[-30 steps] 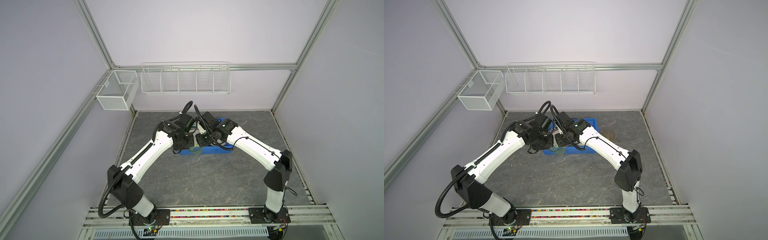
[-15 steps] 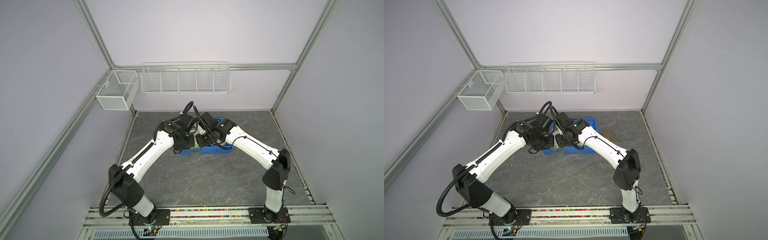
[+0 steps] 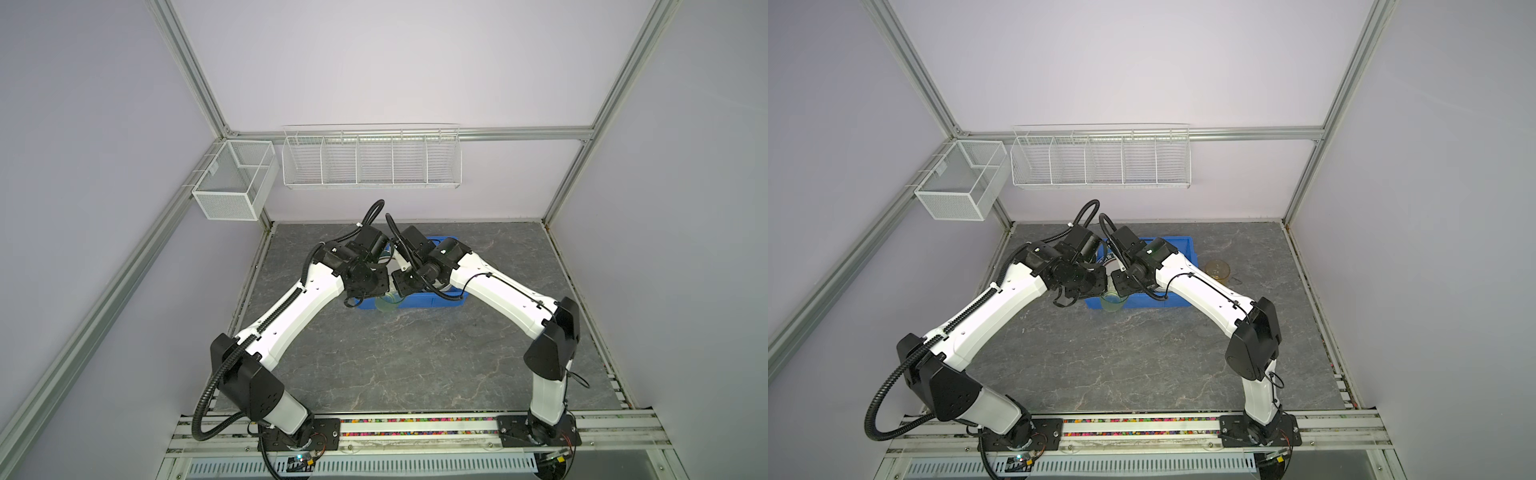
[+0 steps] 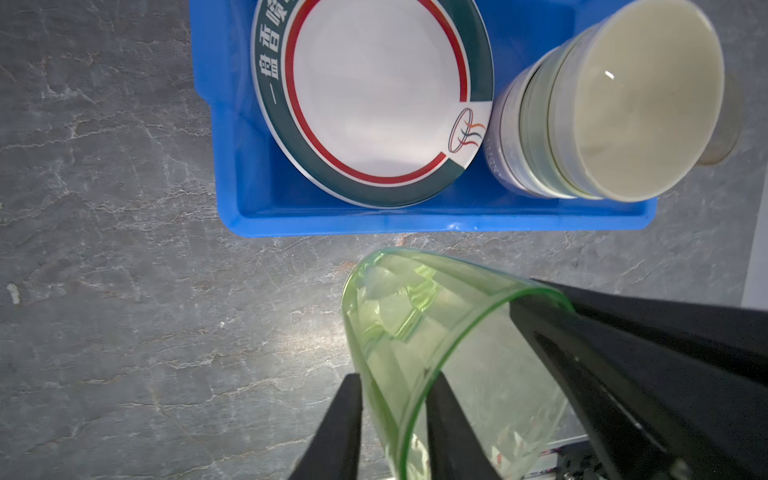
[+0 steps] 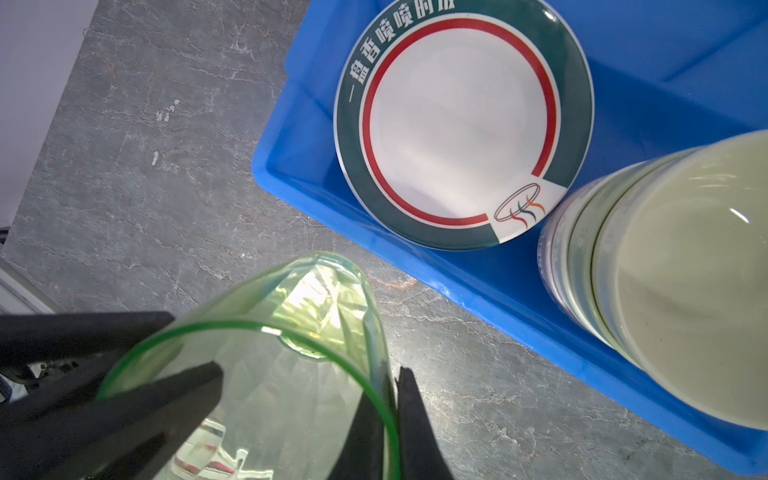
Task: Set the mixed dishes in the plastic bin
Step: 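Bring the green cup toward the right gripper and grip it with the right gripper, then carry the green cup over the bin with the right gripper while the left withdraws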
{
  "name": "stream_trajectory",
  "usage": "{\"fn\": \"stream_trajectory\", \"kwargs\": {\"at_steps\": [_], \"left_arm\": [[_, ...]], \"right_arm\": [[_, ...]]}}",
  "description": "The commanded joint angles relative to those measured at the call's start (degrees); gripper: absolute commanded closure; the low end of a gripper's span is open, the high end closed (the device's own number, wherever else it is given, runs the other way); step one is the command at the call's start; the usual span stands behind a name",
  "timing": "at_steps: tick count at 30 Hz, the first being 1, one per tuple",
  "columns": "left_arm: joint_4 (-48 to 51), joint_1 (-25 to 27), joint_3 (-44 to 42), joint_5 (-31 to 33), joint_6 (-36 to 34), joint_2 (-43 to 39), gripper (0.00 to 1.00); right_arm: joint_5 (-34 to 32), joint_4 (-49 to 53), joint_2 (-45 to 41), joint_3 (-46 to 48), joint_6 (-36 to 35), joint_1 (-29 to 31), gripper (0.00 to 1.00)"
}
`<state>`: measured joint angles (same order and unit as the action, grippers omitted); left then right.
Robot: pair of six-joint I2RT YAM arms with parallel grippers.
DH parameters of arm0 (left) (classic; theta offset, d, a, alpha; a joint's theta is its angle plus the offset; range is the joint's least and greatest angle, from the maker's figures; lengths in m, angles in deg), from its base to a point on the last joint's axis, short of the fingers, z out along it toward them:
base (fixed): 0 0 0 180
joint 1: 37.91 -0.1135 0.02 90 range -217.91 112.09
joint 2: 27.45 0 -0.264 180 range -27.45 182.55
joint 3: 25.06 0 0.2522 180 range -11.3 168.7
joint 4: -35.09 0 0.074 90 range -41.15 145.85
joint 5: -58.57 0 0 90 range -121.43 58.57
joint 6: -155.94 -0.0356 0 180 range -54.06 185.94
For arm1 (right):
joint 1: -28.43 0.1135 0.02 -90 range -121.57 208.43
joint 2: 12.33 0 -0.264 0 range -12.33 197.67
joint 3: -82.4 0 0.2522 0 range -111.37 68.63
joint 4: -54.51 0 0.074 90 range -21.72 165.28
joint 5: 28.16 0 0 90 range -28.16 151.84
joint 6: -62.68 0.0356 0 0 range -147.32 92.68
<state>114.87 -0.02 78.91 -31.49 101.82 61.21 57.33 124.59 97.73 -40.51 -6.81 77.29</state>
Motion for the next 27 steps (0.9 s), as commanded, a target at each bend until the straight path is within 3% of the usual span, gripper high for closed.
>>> {"fn": "stream_trajectory", "kwargs": {"at_steps": [1, 7, 19, 27], "left_arm": [[1.2, -0.2, 1.9, 0.3, 0.2, -1.9, 0.66], [2.4, -2.4, 2.1, 0.0, -0.3, -4.1, 0.56], [4.8, -15.6, 0.4, 0.5, -4.9, -13.3, 0.1], [4.2, -17.6, -2.5, -0.6, -5.5, -14.3, 0.03]], "right_arm": [[-0.4, -0.5, -1.3, 1.4, 0.6, -0.1, 0.94], [-1.7, 0.9, -2.1, 1.7, -0.4, -0.6, 0.94], [-1.3, 2.6, -4.7, -3.7, -2.4, -8.0, 0.94], [0.6, 3.7, -2.2, -12.1, -3.2, -15.1, 0.94]]}}
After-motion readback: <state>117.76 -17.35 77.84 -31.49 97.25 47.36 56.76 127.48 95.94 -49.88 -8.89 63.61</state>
